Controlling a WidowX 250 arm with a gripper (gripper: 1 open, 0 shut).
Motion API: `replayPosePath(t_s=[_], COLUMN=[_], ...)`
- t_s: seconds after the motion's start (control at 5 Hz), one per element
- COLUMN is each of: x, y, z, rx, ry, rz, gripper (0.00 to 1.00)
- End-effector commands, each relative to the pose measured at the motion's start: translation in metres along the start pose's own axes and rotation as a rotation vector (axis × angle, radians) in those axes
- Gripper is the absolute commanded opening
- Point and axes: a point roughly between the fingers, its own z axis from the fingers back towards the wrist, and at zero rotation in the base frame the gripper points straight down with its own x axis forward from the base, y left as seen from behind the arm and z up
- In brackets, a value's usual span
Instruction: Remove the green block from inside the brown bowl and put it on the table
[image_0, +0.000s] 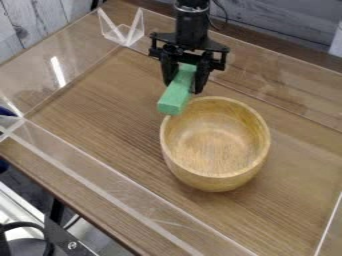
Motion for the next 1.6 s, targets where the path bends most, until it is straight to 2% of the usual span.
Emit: replayPosePath(t_s=[0.0, 0.4, 0.8, 1.2, 1.4], x=[0.017, 0.027, 0.030, 0.029, 0.032], y=[-0.001, -0.001, -0.008, -0.014, -0.018], z=[0.018, 0.018, 0.005, -0.007, -0.011], rx=[-0.023, -0.057, -0.055, -0.086, -0.095], ry=[-0.056, -0.026, -0.010, -0.062, -0.042], rz=[0.010, 0.018, -0.035, -0.023, 0.004], gripper=[0.00, 0.00, 0.00, 0.00, 0.00])
